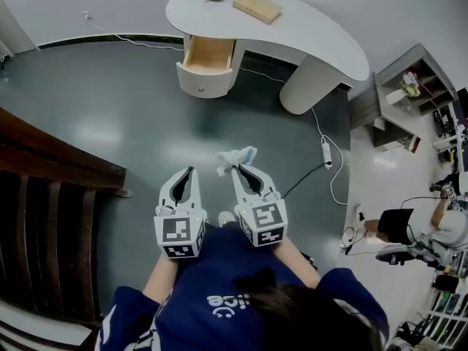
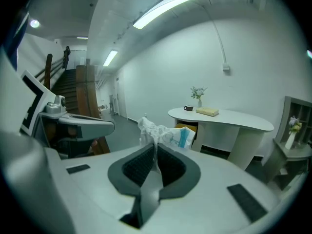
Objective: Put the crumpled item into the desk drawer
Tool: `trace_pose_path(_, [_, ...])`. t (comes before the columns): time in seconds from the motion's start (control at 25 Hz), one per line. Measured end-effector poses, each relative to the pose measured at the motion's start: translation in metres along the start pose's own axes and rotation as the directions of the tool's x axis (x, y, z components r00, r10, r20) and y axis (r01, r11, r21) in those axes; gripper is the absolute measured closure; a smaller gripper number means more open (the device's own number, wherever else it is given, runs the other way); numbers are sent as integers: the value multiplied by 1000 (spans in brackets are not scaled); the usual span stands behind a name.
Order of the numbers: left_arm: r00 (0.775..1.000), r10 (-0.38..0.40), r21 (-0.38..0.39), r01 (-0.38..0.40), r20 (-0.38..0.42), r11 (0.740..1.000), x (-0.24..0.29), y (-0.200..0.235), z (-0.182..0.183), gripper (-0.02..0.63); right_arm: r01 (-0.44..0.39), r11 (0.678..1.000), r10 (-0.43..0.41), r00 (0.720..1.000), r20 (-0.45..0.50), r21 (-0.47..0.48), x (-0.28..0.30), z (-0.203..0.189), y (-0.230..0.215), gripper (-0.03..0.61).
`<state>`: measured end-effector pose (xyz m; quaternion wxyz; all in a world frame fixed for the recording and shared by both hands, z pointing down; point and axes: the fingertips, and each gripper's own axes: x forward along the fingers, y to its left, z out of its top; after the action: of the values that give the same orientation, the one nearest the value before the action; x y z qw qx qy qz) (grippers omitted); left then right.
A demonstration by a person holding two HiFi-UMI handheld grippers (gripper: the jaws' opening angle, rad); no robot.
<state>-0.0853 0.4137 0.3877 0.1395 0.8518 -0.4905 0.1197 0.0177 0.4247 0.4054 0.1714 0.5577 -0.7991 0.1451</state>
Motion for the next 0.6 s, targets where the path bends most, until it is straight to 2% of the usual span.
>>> trace_pose_path(0.2, [1000,-24,-10,24,7,1000,3,17,3,611,36,999,-36,999,10,10,8,4,7,546])
trace_pose_path(0.36, [999,-33,15,33,0,999,6,27,3,611,60,998,-60,998,5,23,12,0,10,546])
trace_pose_path(0.6, [999,-36,13,36,0,999,22,32,2,610,70,997,-70,997,6,36,28,0,-6,545])
